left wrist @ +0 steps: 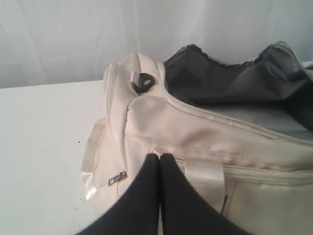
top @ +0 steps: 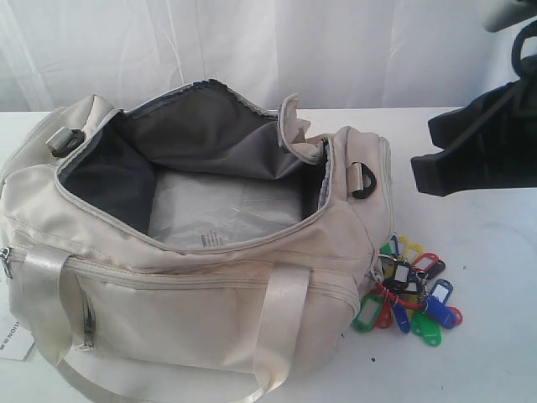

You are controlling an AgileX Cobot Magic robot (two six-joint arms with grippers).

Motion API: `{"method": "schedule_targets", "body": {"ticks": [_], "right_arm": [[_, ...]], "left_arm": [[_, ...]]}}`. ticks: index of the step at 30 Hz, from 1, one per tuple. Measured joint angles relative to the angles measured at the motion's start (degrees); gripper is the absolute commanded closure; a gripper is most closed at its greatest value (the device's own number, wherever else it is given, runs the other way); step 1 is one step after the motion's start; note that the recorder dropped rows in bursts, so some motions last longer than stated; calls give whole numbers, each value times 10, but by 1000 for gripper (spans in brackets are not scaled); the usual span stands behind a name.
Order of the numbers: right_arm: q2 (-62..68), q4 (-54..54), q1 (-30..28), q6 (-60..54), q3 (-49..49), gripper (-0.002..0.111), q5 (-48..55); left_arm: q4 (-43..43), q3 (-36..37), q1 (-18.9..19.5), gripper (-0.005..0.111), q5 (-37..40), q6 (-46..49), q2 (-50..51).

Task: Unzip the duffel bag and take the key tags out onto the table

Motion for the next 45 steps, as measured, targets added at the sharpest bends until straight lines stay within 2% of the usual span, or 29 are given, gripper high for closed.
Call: {"method": "schedule_targets", "body": {"ticks": [7,18,23,26,28,32,36,39,41,42,45], "right_arm": [[0,0,0,0,0,108,0],[0,0,0,0,0,108,0],[0,0,0,2,0,108,0],[0,0,0,3,0,108,0],[0,0,0,4,0,108,0],[0,0,0,4,0,108,0],[0,0,0,4,0,108,0],[0,0,0,4,0,108,0],[0,0,0,4,0,108,0],[0,0,0,4,0,108,0],[0,0,0,4,0,108,0]], "left_arm": [[-1,57,-1,107,-22,0,-2],[3,65,-5,107,-22,0,-2],[105,132,-5,107,-41,0,-2],[142,176,-34,107,-47,0,-2],[164,180,-69,107,-85,0,-2],[260,180,-106,107,-151,0,-2],[283,180,-108,107,-162,0,-2],[285,181,-108,107,-138,-65,-2],[285,181,-108,107,-127,-175,-2],[285,181,-107,107,-127,-195,-2],[287,181,-78,107,-126,-234,-2]]}}
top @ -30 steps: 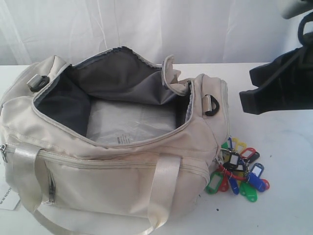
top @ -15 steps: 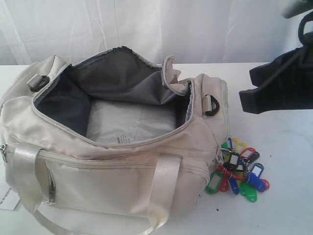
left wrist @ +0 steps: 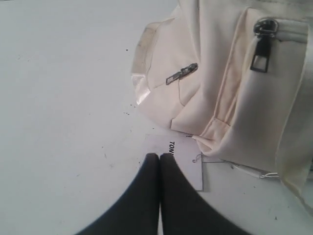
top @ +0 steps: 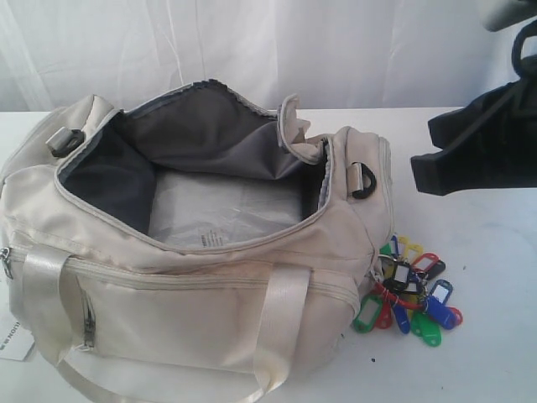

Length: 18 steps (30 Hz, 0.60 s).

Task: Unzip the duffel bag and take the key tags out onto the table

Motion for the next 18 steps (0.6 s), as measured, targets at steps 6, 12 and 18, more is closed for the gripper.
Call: {"method": "schedule_targets", "body": {"ticks": [6,12,18], "right_arm": [[0,0,0,0,0,108,0],[0,0,0,0,0,108,0],[0,0,0,0,0,108,0]], "left_arm": [[3,0,3,107,0,-5,0],[10,0,3,107,0,-6,0],[27,0,-2,107,-2,-6,0]]}}
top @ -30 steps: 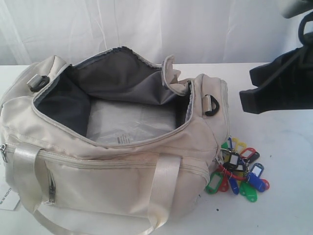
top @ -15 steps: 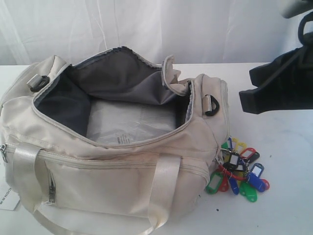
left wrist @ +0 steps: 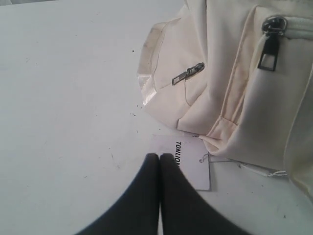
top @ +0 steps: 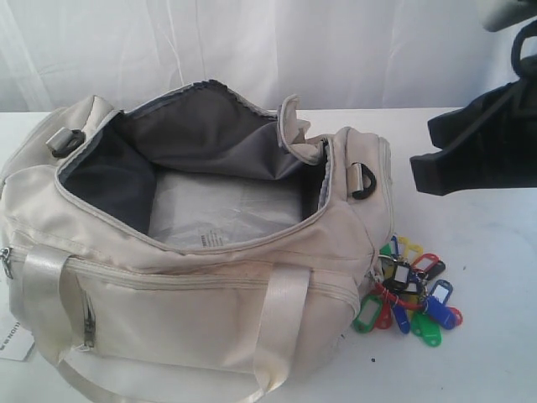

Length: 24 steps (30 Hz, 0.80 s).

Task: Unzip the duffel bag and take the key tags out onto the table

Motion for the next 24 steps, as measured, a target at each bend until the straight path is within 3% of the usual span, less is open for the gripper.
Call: {"method": "schedule_targets", "body": {"ticks": [13,24], "right_arm": [[-10,1,1,0,8,108,-4],[-131,2,-48,0,151,108,-36]], "left_arm": [[7,0,0,107,0,0,0],[8,0,0,107,0,0,0]]}}
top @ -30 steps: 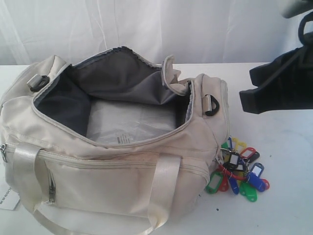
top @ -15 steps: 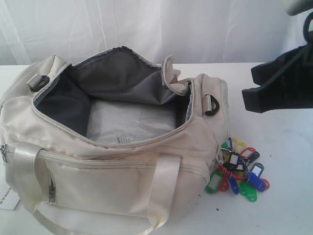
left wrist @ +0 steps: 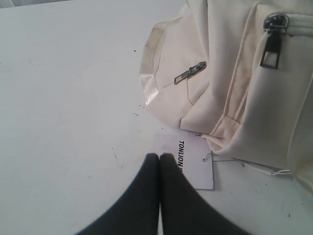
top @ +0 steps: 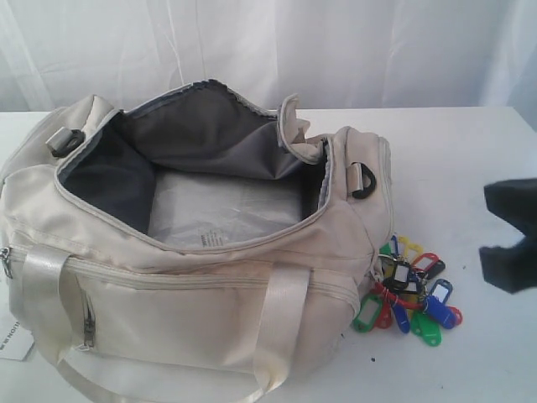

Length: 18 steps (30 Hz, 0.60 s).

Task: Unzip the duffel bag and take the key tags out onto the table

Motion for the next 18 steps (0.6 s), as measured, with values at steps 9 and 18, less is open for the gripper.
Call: {"method": "schedule_targets", "body": {"ticks": [9,18], "right_arm": [[-165,0,-97,0,146,108,0],[-345,0,-255,0,216,108,0]], "left_arm": [[2,0,0,107,0,0,0],[2,0,0,107,0,0,0]]}}
